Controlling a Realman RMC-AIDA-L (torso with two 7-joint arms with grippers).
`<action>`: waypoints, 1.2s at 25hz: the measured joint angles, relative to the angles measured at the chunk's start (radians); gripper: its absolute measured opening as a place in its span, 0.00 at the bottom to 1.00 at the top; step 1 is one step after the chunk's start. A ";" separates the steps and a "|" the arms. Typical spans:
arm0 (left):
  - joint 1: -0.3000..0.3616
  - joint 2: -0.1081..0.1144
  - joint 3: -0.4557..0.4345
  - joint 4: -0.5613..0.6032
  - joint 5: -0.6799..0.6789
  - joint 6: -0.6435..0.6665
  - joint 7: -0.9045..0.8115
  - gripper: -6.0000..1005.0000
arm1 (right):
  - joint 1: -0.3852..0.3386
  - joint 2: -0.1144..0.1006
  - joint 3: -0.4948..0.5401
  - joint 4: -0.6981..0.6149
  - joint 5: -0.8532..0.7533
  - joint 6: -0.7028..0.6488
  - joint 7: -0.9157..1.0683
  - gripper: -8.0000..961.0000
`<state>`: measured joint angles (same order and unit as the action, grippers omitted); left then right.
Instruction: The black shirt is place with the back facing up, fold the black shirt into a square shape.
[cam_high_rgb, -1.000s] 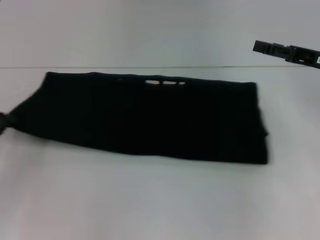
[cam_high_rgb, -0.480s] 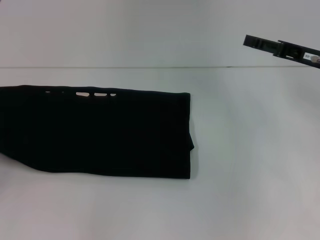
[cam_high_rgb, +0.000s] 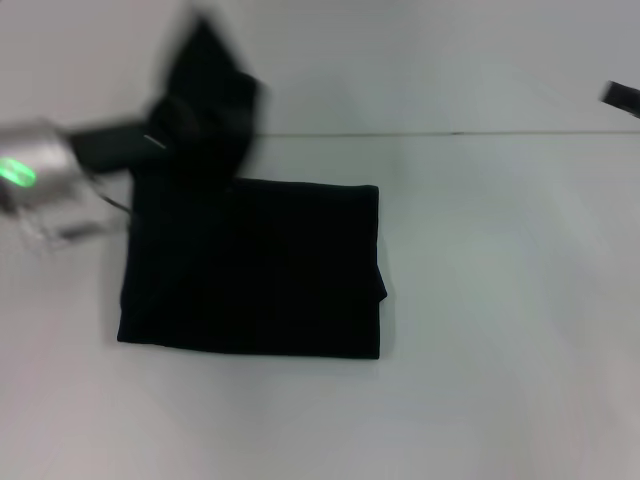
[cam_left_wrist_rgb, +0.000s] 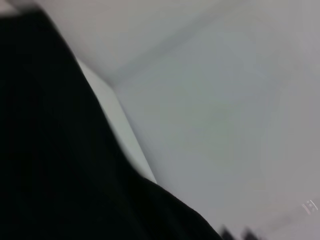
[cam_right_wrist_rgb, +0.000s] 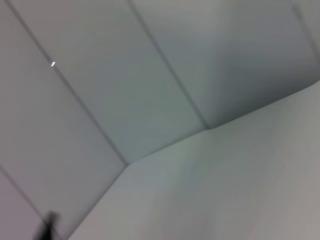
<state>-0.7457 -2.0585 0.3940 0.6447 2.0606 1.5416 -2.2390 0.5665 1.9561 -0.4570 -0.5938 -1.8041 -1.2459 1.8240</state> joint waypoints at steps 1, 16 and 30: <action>-0.006 -0.023 0.026 -0.007 0.000 -0.002 0.009 0.10 | -0.012 -0.009 0.001 0.000 0.009 -0.008 0.000 0.94; 0.014 -0.108 0.084 -0.470 -0.141 -0.035 0.502 0.13 | -0.034 -0.065 -0.019 0.006 -0.015 -0.022 0.003 0.94; 0.074 -0.084 0.089 -0.247 -0.148 0.081 0.695 0.71 | 0.133 -0.095 -0.137 0.038 -0.274 -0.075 0.400 0.94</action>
<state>-0.6721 -2.1423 0.4833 0.3979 1.9124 1.6227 -1.5444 0.6992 1.8612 -0.5937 -0.5559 -2.0778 -1.3214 2.2243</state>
